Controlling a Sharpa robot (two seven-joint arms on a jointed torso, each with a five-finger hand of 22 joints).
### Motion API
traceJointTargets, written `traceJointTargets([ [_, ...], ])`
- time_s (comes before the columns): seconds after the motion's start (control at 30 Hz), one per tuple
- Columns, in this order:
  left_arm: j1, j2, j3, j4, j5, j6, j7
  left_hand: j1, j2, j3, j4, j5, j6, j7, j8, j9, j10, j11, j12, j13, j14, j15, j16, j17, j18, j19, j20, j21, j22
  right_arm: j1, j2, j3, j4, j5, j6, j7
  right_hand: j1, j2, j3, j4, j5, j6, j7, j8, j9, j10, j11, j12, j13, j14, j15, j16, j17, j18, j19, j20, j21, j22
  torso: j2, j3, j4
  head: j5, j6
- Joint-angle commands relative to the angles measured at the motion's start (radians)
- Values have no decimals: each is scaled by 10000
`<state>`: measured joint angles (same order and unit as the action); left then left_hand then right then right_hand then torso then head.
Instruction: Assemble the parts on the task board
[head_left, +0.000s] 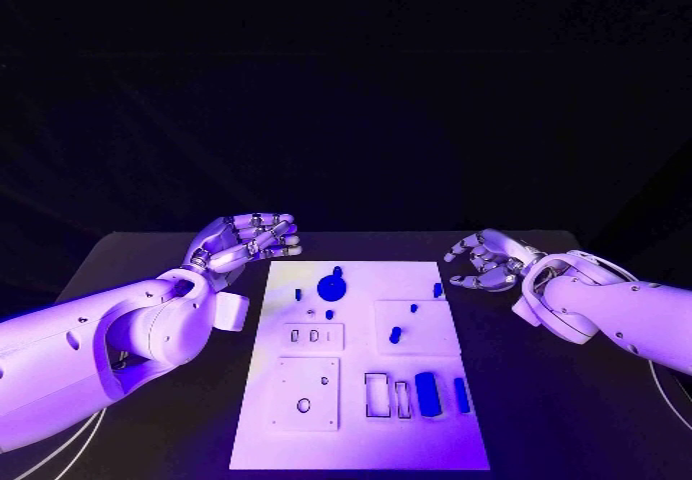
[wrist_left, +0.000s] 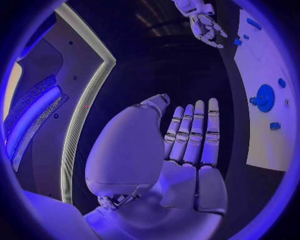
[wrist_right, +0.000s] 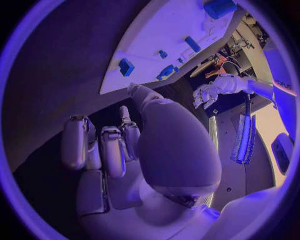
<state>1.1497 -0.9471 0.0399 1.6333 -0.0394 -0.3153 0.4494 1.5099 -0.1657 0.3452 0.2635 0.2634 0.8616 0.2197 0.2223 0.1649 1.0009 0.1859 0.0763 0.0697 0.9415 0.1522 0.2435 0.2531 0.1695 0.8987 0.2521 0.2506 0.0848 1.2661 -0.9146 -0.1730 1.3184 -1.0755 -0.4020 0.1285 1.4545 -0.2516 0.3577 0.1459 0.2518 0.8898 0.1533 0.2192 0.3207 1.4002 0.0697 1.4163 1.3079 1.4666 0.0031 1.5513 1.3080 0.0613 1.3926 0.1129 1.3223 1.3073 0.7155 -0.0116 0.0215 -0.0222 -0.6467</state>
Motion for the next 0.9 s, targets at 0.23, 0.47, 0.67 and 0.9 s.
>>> traceJointTargets([
  [0.23,8,23,6,-32,27,166,92,-10,-69,78,-6,-37,-71,190,-50,15,14,37,-58,-10,-76,-20,-68,15,135,12,41,-60,-12,-221,81,-8,-115,-161,439,153,-150,47,8,50,-72,-15,46,-71,-12,42,47,11,676,871,-5,-4,1900,79,22,-58,17,201,9,-7,-10,0,-52],
  [0.47,7,20,6,-42,24,166,90,-10,-69,78,-6,-37,-71,190,-50,15,14,37,-58,-10,-76,-20,-68,15,135,12,41,-60,-12,-348,182,-13,-183,-163,528,117,-197,37,-6,74,-76,0,53,-73,-11,52,55,20,686,873,2,-2,1907,77,30,-52,25,212,11,-5,-9,13,-111],
  [0.67,7,17,5,-47,23,162,89,-10,-69,78,-6,-37,-71,190,-50,15,14,37,-58,-10,-76,-20,-68,15,135,12,41,-60,-12,-389,241,-14,-201,-144,557,113,-252,46,-15,108,-76,29,64,-70,-9,92,65,56,729,887,10,14,1966,69,55,-44,53,244,1,-10,-4,6,-127],
  [0.9,7,12,5,-42,20,159,82,-10,-69,78,-6,-37,-71,190,-50,15,14,37,-58,-10,-76,-20,-68,15,135,12,41,-60,-12,-433,337,-16,-227,-129,649,83,-309,74,-14,148,-73,91,73,-55,-1,142,73,100,779,899,20,27,2012,53,102,-34,111,305,-4,-10,-17,67,-133],
])
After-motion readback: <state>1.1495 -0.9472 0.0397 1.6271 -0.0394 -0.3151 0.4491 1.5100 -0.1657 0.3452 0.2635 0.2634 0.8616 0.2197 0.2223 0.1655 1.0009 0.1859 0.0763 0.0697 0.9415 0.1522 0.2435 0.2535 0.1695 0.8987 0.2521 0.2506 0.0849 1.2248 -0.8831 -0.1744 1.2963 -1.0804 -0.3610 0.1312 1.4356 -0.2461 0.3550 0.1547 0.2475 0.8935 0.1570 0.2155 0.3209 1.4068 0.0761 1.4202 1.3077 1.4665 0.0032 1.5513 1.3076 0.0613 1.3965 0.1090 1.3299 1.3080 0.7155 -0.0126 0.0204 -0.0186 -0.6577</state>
